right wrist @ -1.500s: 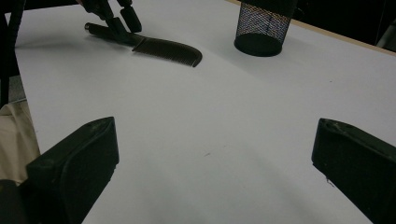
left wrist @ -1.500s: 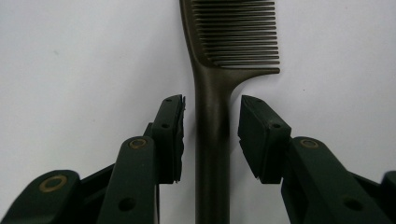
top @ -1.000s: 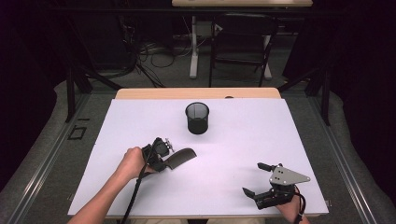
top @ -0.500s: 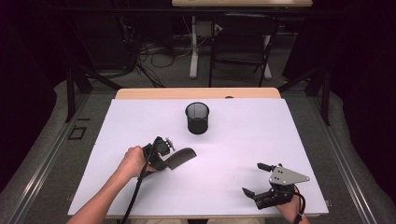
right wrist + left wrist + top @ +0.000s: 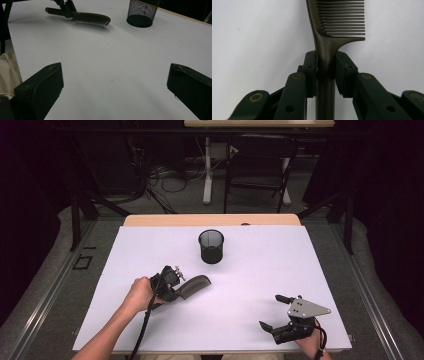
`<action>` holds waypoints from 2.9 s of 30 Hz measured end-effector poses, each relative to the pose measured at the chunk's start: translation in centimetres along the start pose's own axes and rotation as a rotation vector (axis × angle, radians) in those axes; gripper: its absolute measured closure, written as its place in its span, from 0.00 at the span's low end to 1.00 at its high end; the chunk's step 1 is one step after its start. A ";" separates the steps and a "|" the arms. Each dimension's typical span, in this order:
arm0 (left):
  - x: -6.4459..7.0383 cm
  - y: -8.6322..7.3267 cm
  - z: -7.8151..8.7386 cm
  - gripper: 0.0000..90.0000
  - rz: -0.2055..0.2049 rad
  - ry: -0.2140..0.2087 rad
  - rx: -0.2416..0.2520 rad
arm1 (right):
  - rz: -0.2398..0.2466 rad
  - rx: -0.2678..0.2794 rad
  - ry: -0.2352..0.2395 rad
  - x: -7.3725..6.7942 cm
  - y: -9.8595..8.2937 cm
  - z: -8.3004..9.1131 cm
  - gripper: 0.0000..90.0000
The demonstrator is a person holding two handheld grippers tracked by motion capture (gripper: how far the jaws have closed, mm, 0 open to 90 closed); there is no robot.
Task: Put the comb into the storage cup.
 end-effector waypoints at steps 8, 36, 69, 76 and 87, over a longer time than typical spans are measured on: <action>0.0 -0.4 1.1 0.80 -0.005 0.014 0.087 | -0.003 0.000 -0.003 0.0 0.0 -0.1 0.00; 0.2 -1.0 3.1 0.80 0.081 0.052 0.410 | -0.005 -0.003 -0.007 0.1 -0.1 -0.1 0.00; 0.2 -1.7 3.3 0.80 0.114 0.075 0.581 | -0.014 -0.010 -0.015 0.3 -0.1 -0.2 0.00; 0.2 -1.8 3.5 0.80 0.113 0.082 0.599 | -0.015 -0.007 -0.016 0.3 0.0 -0.3 0.00; 0.1 -1.9 3.9 0.80 0.134 0.080 0.657 | -0.021 -0.006 -0.024 0.5 -0.1 -0.3 0.00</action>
Point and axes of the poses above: each handheld gripper's, and its own axes: z roughly backward along the jaws, y roughly out of its top, x roughly to its right, the point moved 4 cm from there along -z, roughly forward along the jaws, and after that the axes turned 1 degree about x, right-handed, at the moved point
